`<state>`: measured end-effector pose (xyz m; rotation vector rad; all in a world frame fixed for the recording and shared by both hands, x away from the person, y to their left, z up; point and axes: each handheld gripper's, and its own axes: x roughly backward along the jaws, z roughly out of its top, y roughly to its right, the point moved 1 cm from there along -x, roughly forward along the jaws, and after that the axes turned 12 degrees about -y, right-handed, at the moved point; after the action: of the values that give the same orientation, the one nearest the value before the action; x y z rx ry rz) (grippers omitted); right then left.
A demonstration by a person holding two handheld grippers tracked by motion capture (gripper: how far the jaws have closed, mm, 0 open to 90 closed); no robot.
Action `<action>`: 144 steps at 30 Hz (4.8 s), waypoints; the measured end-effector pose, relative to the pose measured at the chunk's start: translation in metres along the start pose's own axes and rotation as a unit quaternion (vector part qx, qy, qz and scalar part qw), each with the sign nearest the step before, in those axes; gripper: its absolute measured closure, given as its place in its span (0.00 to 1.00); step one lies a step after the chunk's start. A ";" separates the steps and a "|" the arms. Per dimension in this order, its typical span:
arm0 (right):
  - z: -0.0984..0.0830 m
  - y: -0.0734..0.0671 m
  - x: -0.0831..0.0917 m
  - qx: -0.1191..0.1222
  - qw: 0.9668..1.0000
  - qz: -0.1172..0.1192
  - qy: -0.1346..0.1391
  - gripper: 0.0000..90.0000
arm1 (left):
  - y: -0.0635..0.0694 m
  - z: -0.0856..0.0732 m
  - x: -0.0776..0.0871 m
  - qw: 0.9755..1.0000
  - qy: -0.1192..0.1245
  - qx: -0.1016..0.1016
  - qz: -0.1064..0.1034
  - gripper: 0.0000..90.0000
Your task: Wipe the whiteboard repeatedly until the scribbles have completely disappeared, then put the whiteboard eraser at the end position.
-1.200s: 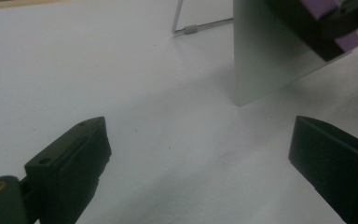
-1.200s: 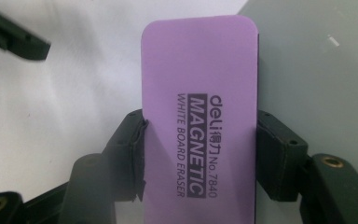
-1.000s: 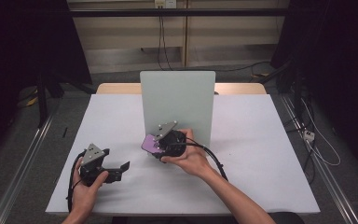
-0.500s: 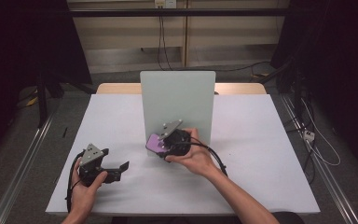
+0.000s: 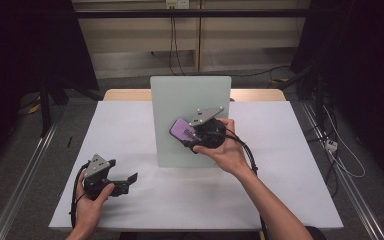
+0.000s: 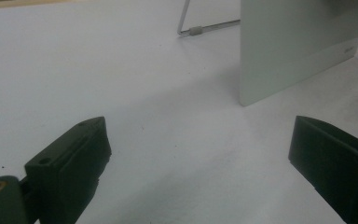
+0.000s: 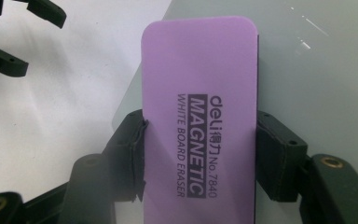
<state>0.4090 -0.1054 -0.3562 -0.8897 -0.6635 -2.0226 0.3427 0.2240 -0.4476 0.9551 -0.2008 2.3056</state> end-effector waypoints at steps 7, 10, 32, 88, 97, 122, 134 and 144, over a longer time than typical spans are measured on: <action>-0.015 -0.002 -0.005 -0.007 1.000 0.022 -0.004 0.46 | -0.003 -0.001 -0.001 1.000 0.002 0.003 -0.001 0.06; -0.024 -0.005 -0.007 -0.014 0.999 0.035 -0.002 0.46 | -0.001 0.000 0.000 1.000 0.000 0.000 0.000 0.06; -0.054 -0.015 -0.005 -0.028 0.994 0.106 -0.024 0.46 | 0.001 0.000 -0.003 1.000 -0.008 -0.004 -0.002 0.06; -0.072 -0.057 -0.037 0.028 0.965 0.198 -0.167 0.46 | 0.005 0.001 0.000 1.000 -0.008 -0.016 -0.007 0.06; -0.072 -0.063 -0.044 0.032 0.966 0.185 -0.180 0.46 | 0.004 0.001 -0.001 1.000 -0.008 -0.016 -0.007 0.05; -0.080 -0.056 -0.039 -0.031 0.980 0.161 -0.113 0.13 | 0.002 0.004 -0.002 1.000 -0.009 -0.016 -0.006 0.05; -0.082 -0.052 -0.033 -0.061 0.984 0.146 -0.086 0.09 | 0.002 0.003 -0.002 1.000 -0.008 -0.013 -0.007 0.05; -0.087 -0.045 -0.025 -0.098 0.990 0.080 -0.057 0.10 | 0.000 0.003 -0.001 1.000 -0.002 -0.007 -0.007 0.06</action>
<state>0.3511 -0.1313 -0.4348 -1.1443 -0.4424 -1.9255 0.3452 0.2218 -0.4459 0.9524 -0.2115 2.2873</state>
